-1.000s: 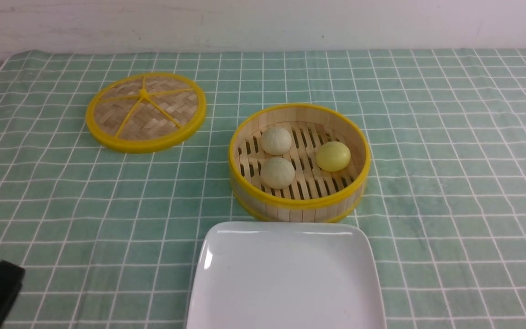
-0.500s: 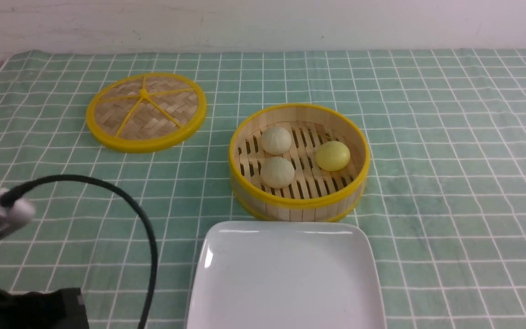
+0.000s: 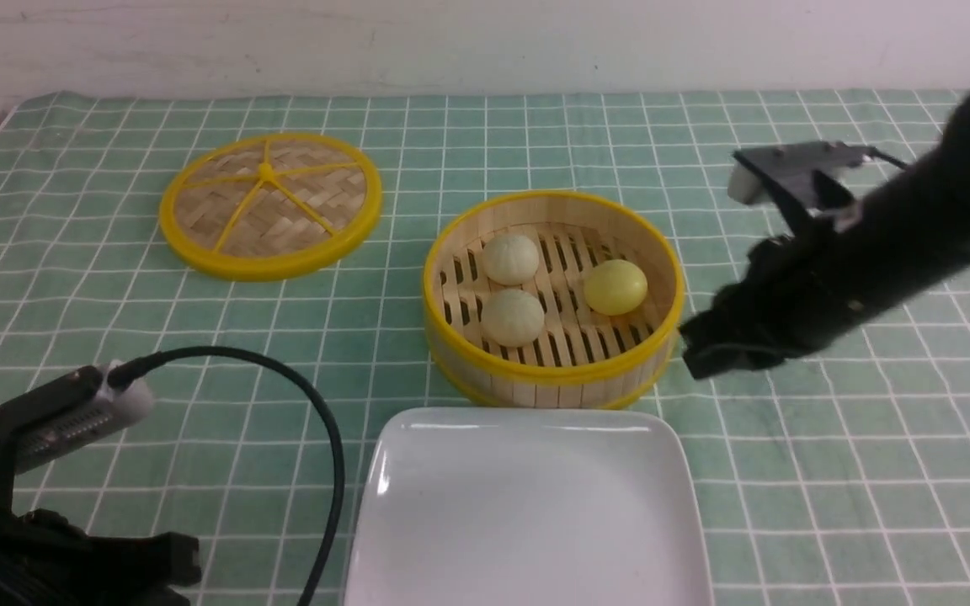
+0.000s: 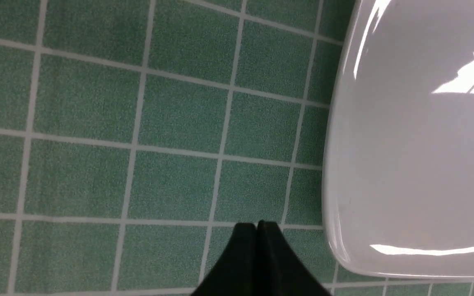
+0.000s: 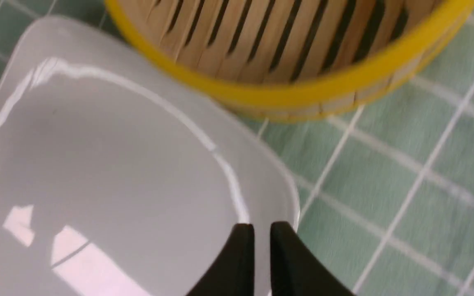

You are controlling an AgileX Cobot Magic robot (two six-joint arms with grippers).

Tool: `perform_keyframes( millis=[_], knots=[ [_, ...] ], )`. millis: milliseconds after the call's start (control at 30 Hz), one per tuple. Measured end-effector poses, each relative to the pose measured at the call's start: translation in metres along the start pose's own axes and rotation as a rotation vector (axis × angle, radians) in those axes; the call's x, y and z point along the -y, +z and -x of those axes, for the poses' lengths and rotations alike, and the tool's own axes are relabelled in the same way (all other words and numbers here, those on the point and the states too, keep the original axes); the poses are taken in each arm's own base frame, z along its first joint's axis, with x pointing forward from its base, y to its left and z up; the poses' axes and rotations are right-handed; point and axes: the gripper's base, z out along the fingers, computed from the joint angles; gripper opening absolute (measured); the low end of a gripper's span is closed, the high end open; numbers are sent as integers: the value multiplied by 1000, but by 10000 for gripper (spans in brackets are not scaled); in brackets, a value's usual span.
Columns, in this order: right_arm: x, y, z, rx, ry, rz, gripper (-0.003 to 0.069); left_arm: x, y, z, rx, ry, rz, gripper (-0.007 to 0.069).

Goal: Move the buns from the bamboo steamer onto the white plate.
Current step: 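Reach toward a bun in the bamboo steamer with the right gripper, then move the steamed bun from the bamboo steamer onto the white plate with the right gripper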

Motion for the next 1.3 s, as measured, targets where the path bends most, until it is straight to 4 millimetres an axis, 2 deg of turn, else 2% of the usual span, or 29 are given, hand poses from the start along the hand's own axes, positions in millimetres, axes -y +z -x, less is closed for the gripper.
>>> perform_keyframes(
  millis=[100,133,200,267,400,533,633,700,800,900,1000,1033,1067,1100,1167,1233,1300],
  knots=[
    [4,21,35,51,-34,-69,196,0,0,1,3,1,-1,6],
    [8,34,47,60,-39,-104,242,0,0,1,4,1,-1,8],
    [11,42,60,81,-46,-131,290,0,0,1,4,1,-1,13],
    [20,60,76,93,-50,-188,357,0,0,1,4,1,-1,15],
    [29,81,89,110,-66,-231,379,0,0,1,5,1,-1,21],
    [35,101,88,100,-54,-228,332,0,0,1,5,1,-1,24],
    [37,112,87,94,-48,-224,219,0,-1,1,7,1,-1,30],
    [36,113,87,97,-51,-222,76,0,-1,1,11,1,-1,34],
    [27,102,87,85,-60,-215,10,0,-1,2,14,1,-1,37],
    [11,71,86,50,-73,-199,9,0,-1,2,17,1,-2,43],
    [-11,14,78,28,-91,-174,9,0,-1,2,20,1,-2,48],
    [-13,9,78,34,-90,-171,9,0,-1,2,20,1,-2,49],
    [-24,-16,64,41,-80,-133,9,0,-1,2,20,1,-2,52],
    [-29,-22,56,43,-72,-111,9,0,-1,2,21,1,-2,54],
    [-37,-20,31,37,-42,-55,9,0,-1,2,21,1,-2,55],
    [-42,-4,9,26,-4,-17,9,1,-1,2,22,1,-2,55],
    [-44,26,-20,15,50,9,10,1,-1,2,22,1,-2,59]
  ],
)
